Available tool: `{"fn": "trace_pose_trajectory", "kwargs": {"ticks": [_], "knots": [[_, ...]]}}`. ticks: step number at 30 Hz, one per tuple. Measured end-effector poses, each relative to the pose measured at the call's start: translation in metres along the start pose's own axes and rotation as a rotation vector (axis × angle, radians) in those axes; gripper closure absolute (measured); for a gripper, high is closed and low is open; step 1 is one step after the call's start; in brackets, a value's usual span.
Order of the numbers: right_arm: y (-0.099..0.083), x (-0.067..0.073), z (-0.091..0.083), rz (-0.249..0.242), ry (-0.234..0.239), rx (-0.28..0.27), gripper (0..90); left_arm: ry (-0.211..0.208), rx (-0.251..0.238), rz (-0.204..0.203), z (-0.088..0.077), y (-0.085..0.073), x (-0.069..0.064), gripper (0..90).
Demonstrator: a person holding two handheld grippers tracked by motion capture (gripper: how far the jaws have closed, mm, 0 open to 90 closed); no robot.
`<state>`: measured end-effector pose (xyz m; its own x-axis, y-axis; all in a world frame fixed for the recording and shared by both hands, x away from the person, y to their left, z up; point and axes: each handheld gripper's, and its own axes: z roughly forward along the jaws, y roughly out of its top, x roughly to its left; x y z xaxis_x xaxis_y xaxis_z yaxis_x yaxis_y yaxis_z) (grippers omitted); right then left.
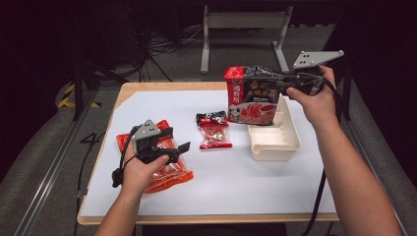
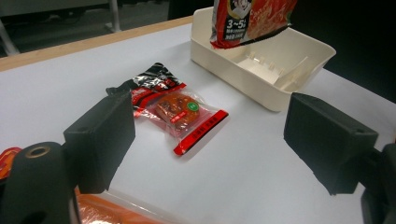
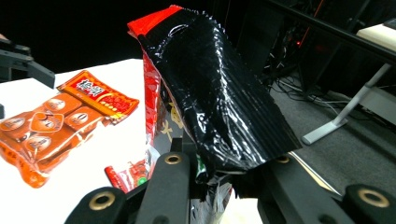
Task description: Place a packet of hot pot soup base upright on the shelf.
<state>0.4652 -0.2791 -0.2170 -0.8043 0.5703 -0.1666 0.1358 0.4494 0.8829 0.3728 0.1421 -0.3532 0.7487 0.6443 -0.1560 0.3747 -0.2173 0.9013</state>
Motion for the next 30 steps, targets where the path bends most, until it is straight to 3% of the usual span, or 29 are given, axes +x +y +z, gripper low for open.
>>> {"fn": "trace_pose_trajectory", "kwargs": {"ticks": [17, 24, 30], "knots": [[-0.007, -0.034, -0.002, -0.009, -0.077, 0.003, 78.7, 0.045, 0.0, -0.036, -0.014, -0.008, 0.007, 16.7], [-0.012, -0.049, -0.002, -0.007, -0.135, 0.014, 78.6, 0.047, -0.001, -0.038, -0.014, -0.009, 0.008, 16.7], [-0.015, -0.058, 0.001, -0.041, -0.186, 0.029, 78.6, 0.051, -0.003, -0.041, -0.015, -0.009, 0.01, 16.8]]}}
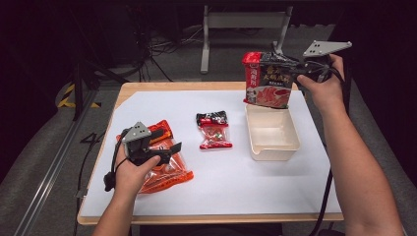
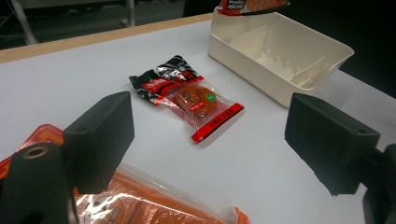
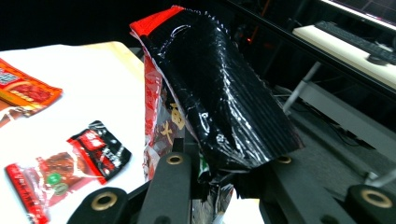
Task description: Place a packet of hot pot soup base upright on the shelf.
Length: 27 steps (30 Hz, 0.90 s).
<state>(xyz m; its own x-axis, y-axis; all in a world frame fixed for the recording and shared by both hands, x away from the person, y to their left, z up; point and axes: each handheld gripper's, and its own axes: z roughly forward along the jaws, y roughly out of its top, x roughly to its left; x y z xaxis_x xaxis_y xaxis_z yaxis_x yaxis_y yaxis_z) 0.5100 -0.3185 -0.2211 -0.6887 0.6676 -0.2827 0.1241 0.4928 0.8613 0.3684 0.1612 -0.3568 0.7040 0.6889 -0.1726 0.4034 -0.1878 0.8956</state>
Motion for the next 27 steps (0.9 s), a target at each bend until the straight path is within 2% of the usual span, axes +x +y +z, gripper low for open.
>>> {"fn": "trace_pose_trajectory", "kwargs": {"ticks": [4, 7, 11, 27], "knots": [[-0.004, -0.004, 0.004, -0.015, -0.013, -0.004, 78.5, 0.001, -0.003, -0.008, 0.0, 0.0, 0.0, 16.8], [-0.008, -0.007, 0.007, -0.048, -0.017, -0.02, 78.4, 0.002, -0.005, -0.006, -0.001, 0.0, 0.001, 16.8], [-0.015, -0.006, 0.012, -0.065, -0.011, -0.031, 78.4, 0.004, -0.008, -0.01, -0.002, 0.0, 0.001, 16.8], [-0.033, -0.005, 0.025, -0.033, 0.007, -0.005, 78.2, 0.004, -0.007, -0.01, -0.002, 0.0, 0.001, 16.8]]}}
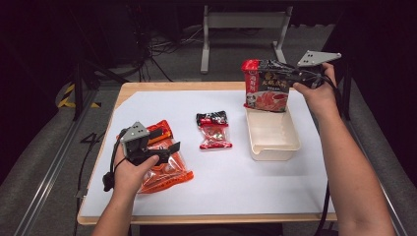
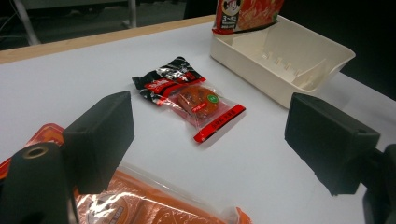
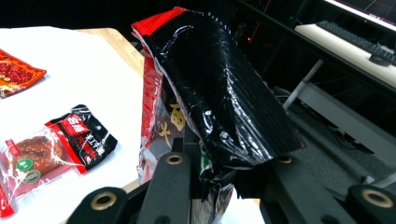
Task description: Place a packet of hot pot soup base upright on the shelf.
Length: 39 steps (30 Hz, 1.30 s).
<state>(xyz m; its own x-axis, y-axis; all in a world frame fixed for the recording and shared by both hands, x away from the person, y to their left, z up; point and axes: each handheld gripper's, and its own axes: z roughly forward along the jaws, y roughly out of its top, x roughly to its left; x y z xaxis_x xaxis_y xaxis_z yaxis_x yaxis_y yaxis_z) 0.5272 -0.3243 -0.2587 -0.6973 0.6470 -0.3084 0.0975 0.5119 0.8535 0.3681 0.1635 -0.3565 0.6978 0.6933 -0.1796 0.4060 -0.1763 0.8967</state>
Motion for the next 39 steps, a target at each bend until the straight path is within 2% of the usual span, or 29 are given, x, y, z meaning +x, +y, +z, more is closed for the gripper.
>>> {"fn": "trace_pose_trajectory", "kwargs": {"ticks": [16, 23, 28, 32, 33, 35, 39], "knots": [[-0.014, 0.002, 0.009, 0.027, 0.015, 0.029, 76.5, 0.0, 0.005, -0.002, 0.0, 0.0, 0.0, 16.8], [-0.018, 0.004, 0.012, 0.056, 0.016, 0.037, 74.9, 0.004, 0.001, -0.001, -0.001, 0.0, 0.002, 16.7], [-0.032, 0.005, 0.018, 0.081, 0.03, 0.087, 73.1, 0.006, -0.004, -0.003, -0.001, 0.0, 0.002, 16.7], [-0.04, 0.004, 0.018, 0.124, 0.03, 0.074, 72.0, 0.004, 0.0, -0.003, -0.001, 0.0, 0.003, 16.8], [-0.042, 0.003, 0.017, 0.141, 0.031, 0.085, 71.2, 0.005, 0.003, -0.003, 0.0, 0.0, 0.003, 16.8], [-0.044, 0.002, 0.016, 0.137, 0.022, 0.115, 70.7, 0.004, 0.001, -0.005, 0.0, 0.0, 0.002, 16.7], [-0.047, 0.0, 0.013, 0.144, 0.013, 0.139, 71.0, 0.003, -0.001, -0.005, 0.001, 0.0, 0.002, 16.8]]}}
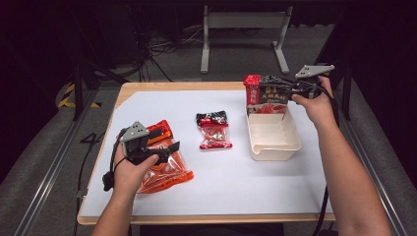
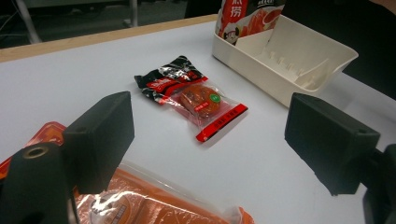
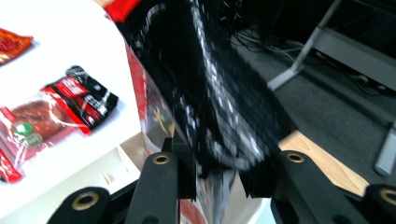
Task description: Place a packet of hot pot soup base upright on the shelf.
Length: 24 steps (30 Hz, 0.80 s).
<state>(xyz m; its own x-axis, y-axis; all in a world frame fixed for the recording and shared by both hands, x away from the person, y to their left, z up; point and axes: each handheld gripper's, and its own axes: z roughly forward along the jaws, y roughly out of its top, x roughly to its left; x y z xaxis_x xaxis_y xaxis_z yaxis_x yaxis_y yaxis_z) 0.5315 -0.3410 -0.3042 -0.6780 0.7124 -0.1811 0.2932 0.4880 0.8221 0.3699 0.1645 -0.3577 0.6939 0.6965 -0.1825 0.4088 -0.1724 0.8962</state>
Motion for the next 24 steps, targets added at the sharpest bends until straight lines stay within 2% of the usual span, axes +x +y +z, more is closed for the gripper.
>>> {"fn": "trace_pose_trajectory", "kwargs": {"ticks": [4, 8, 11, 13, 15, 19, 24], "knots": [[-0.005, -0.003, -0.002, 0.035, -0.003, 0.006, 71.4, -0.002, 0.006, -0.001, 0.0, 0.0, 0.0, 16.8], [-0.007, -0.003, -0.004, 0.037, -0.011, 0.018, 75.7, 0.001, 0.006, -0.004, 0.001, -0.001, 0.001, 16.7], [-0.009, -0.003, -0.004, 0.039, -0.042, 0.046, 78.4, 0.0, 0.008, -0.008, 0.002, -0.001, 0.002, 16.7], [-0.013, -0.005, -0.004, 0.069, -0.04, 0.037, 78.7, -0.001, 0.006, -0.007, 0.002, 0.0, 0.002, 16.8], [-0.015, -0.005, -0.004, 0.083, -0.036, 0.022, 78.7, -0.002, 0.004, -0.004, 0.002, 0.0, 0.002, 16.7], [-0.015, -0.004, -0.004, 0.076, -0.047, 0.026, 78.2, -0.005, 0.007, -0.007, 0.003, 0.0, 0.001, 16.7], [-0.014, -0.003, -0.005, 0.08, -0.043, 0.02, 72.5, -0.004, 0.008, -0.008, 0.003, 0.001, 0.003, 16.8]]}}
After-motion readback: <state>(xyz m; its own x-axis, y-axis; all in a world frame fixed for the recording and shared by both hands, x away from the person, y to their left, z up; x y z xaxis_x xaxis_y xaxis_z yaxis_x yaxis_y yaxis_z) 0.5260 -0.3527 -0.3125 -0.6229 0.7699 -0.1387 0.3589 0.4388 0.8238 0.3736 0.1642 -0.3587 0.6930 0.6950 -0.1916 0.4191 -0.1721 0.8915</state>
